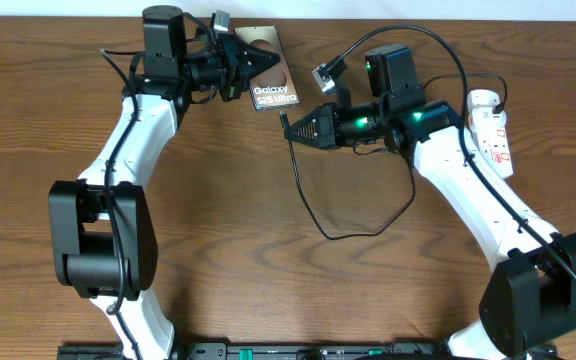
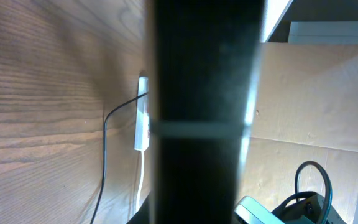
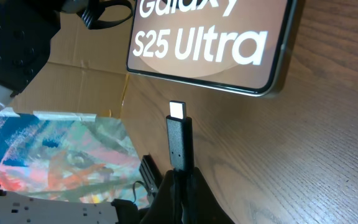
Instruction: Plug charger to phone and switch on socket
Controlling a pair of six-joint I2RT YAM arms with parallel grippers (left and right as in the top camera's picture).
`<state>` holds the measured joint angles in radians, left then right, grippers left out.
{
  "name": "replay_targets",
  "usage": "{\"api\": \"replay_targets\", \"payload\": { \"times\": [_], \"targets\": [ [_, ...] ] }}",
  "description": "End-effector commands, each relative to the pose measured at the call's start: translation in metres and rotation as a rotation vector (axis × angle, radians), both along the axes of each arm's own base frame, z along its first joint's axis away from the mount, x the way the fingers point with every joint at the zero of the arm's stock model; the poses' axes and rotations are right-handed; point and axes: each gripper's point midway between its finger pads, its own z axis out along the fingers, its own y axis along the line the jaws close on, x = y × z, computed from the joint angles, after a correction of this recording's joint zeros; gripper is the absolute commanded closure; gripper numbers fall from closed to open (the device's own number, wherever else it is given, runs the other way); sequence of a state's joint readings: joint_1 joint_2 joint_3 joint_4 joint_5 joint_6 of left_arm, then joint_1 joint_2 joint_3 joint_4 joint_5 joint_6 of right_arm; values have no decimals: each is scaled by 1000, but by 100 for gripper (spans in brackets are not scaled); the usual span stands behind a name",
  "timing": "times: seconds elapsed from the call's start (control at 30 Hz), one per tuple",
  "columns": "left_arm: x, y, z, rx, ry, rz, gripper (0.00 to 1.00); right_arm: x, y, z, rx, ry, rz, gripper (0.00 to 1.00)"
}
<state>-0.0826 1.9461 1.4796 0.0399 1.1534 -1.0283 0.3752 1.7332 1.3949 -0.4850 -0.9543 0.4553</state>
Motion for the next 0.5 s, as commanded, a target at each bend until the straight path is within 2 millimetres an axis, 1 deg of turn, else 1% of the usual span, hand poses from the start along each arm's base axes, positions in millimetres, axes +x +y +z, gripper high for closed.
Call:
{"api": "replay_targets", "payload": {
  "times": [0.0,0.2,0.47],
  "targets": [
    [-4,-7,10,-23,-9,-37,92,-2,1,-2,7,12,12,99],
    [-6,-12,10,-23,-9,-48,93,-1,1,-2,7,14,10,99],
    [-7,-12,10,-25,-10,-53,93,0,0,-3,2,13,4,99]
  ]
}}
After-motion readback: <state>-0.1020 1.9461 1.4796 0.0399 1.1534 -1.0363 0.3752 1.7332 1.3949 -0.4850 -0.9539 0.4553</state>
